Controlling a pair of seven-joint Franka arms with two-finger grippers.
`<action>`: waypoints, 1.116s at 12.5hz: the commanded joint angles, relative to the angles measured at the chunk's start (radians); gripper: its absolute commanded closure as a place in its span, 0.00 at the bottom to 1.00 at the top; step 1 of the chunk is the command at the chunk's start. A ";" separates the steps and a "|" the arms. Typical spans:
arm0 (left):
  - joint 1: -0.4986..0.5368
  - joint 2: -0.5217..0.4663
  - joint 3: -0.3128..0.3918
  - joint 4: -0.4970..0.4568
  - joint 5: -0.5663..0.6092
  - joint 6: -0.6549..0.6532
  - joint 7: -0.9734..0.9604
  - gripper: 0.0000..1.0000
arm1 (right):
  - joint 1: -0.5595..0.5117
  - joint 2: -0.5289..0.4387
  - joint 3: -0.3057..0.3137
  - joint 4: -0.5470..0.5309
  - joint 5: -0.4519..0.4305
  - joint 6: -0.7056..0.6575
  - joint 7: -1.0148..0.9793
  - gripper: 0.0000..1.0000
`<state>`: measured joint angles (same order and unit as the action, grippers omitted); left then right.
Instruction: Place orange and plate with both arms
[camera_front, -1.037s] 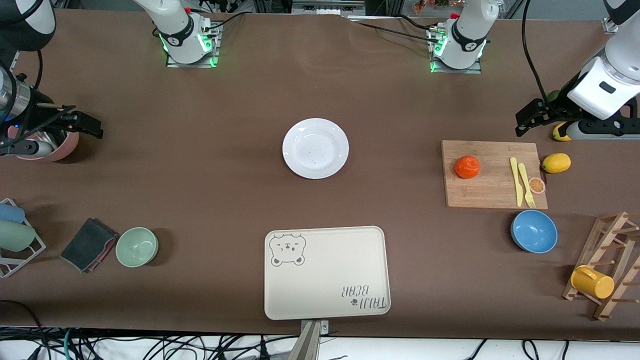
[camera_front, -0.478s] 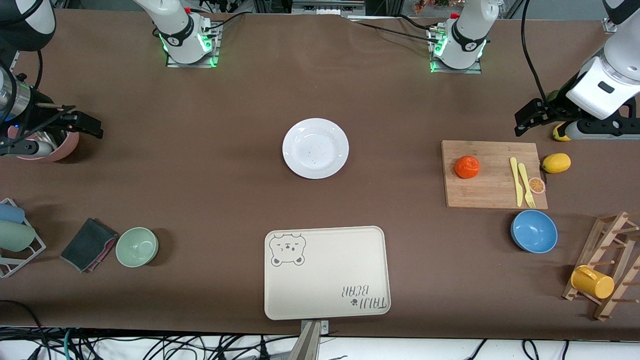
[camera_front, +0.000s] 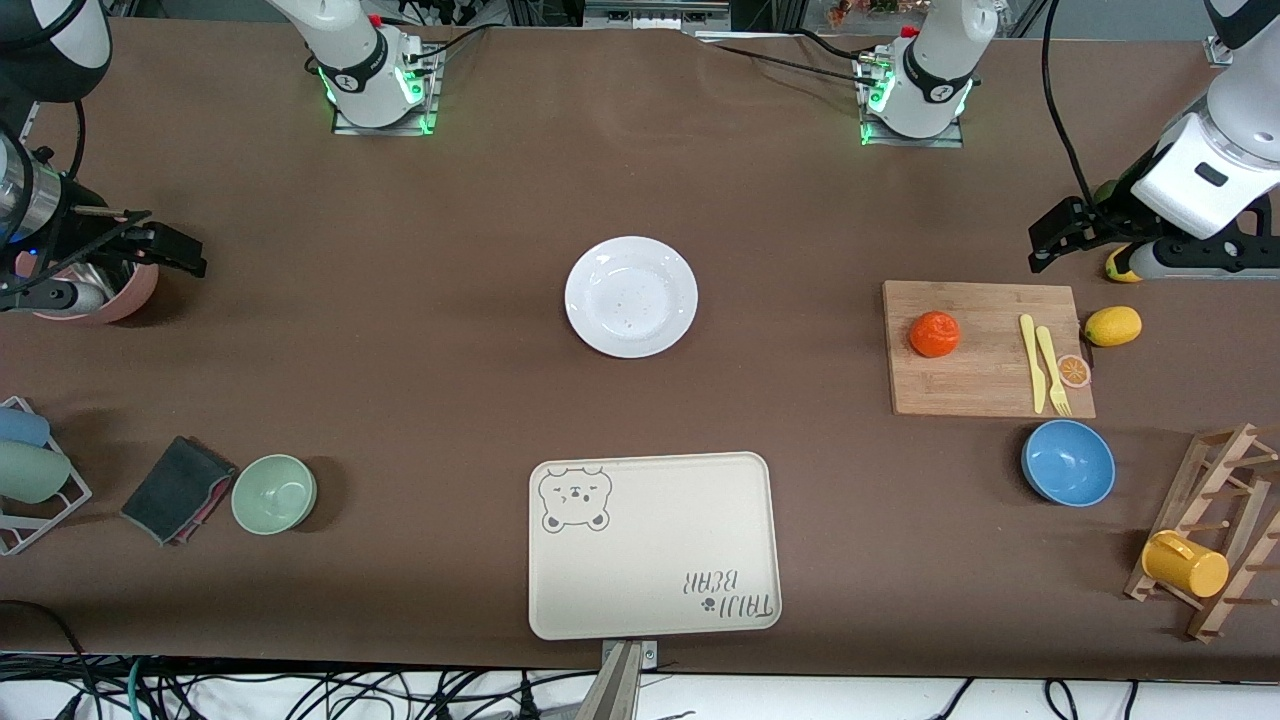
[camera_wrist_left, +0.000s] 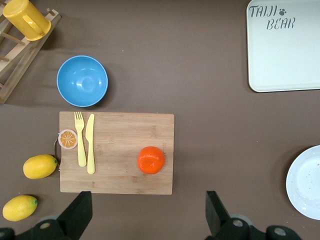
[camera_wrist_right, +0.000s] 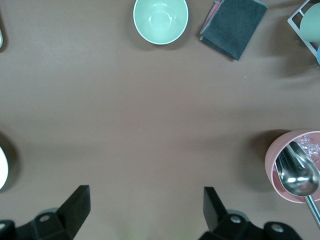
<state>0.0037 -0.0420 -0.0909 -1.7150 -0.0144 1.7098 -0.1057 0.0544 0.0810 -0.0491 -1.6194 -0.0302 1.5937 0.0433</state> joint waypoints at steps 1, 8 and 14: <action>-0.002 0.005 0.000 0.023 -0.004 -0.016 0.009 0.00 | -0.002 -0.001 0.002 0.007 0.018 -0.004 0.009 0.00; -0.004 0.014 -0.001 0.035 -0.004 -0.022 0.006 0.00 | -0.002 -0.001 0.002 0.007 0.018 -0.004 0.009 0.00; -0.001 0.027 0.000 0.040 -0.004 -0.036 0.006 0.00 | -0.002 -0.001 0.002 0.007 0.018 -0.006 0.009 0.00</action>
<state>0.0024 -0.0374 -0.0921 -1.7068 -0.0145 1.7062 -0.1057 0.0544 0.0810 -0.0490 -1.6194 -0.0300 1.5936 0.0433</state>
